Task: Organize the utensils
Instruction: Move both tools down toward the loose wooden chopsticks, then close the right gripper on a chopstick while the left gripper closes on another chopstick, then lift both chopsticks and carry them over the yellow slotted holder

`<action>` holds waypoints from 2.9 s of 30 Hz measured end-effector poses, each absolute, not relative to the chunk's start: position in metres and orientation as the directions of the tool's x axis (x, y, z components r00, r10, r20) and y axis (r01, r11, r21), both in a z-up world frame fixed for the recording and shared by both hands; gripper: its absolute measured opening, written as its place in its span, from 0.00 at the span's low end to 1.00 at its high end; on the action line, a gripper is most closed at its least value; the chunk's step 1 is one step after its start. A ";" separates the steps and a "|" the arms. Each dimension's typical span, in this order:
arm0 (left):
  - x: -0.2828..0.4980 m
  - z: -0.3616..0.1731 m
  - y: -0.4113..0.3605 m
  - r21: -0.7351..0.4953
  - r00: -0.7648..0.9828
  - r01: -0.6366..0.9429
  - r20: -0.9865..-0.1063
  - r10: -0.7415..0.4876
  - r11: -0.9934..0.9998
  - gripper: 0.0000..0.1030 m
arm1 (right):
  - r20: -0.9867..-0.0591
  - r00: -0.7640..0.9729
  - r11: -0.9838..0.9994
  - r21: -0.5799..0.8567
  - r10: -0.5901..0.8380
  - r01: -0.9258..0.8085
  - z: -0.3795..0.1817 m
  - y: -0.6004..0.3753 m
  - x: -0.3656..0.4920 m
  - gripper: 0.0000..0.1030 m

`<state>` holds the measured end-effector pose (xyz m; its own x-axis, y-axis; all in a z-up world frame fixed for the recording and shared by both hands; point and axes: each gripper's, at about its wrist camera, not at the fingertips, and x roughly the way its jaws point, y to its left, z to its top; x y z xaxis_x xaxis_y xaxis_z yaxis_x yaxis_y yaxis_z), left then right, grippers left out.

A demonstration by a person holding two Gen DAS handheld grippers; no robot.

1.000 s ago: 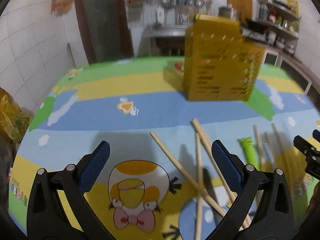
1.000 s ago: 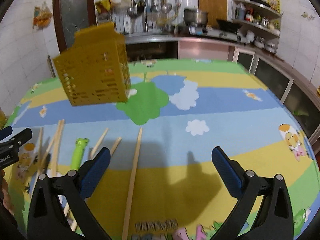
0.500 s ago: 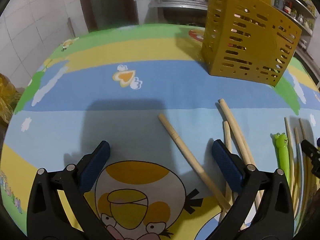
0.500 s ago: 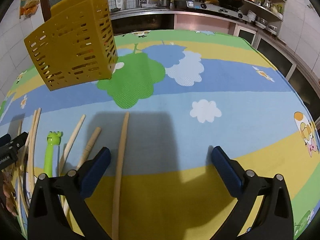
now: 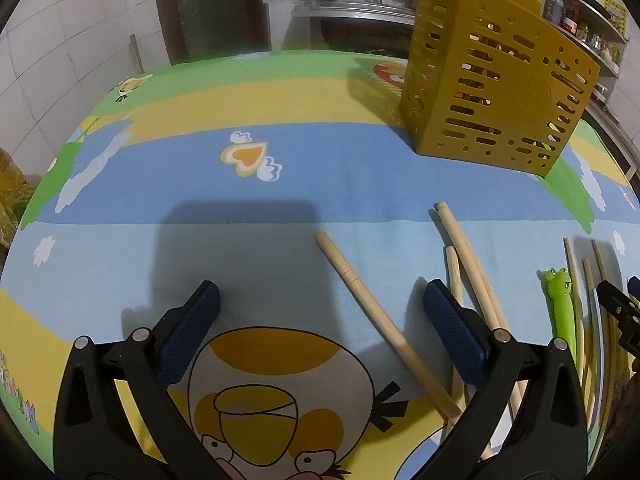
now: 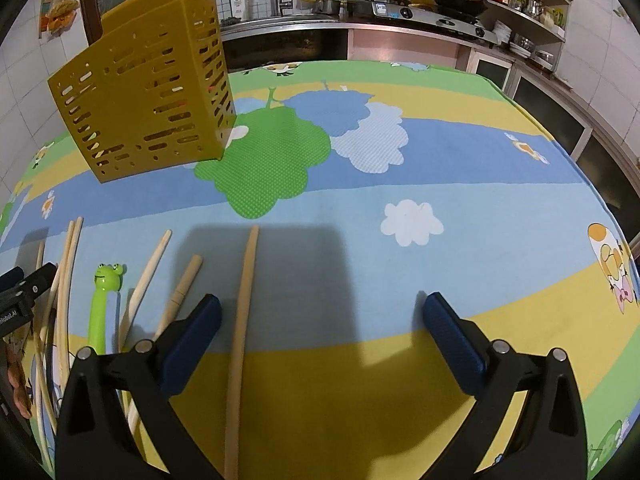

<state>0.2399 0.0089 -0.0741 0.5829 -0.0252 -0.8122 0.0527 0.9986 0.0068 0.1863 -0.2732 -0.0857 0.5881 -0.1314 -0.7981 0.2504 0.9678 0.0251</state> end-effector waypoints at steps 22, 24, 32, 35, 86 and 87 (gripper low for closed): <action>0.248 -0.057 0.000 -0.085 0.497 0.110 -0.858 -0.129 0.990 0.06 | -0.809 0.581 0.959 0.089 -0.088 0.268 -0.071 -0.253 0.209 0.06; 0.247 -0.056 0.000 -0.088 0.505 0.111 -0.853 -0.133 0.990 0.05 | -0.789 0.609 0.959 0.106 -0.081 0.264 -0.067 -0.254 0.206 0.06; 0.216 -0.007 -0.002 -0.123 0.667 0.151 -0.720 -0.193 0.981 0.04 | -0.645 0.762 0.966 0.153 -0.062 0.208 -0.016 -0.252 0.180 0.06; 0.195 0.020 -0.005 -0.092 0.755 0.165 -0.629 -0.186 0.982 0.04 | -0.563 0.823 0.973 0.138 -0.077 0.185 0.006 -0.246 0.165 0.06; 0.366 0.083 -0.075 -0.066 0.934 0.156 -0.315 -0.169 0.986 0.04 | -0.217 0.976 0.986 0.159 -0.020 0.056 0.064 -0.243 0.332 0.06; 0.364 0.085 -0.073 -0.072 0.932 0.154 -0.322 -0.169 0.985 0.05 | -0.226 0.974 0.986 0.153 -0.024 0.060 0.065 -0.243 0.330 0.07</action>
<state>0.3637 -0.0730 0.0847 0.9315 -0.1695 -0.3217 0.1543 0.9854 -0.0721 0.3298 -0.2435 0.0648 0.9739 -0.0244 -0.2257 0.0601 0.9864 0.1529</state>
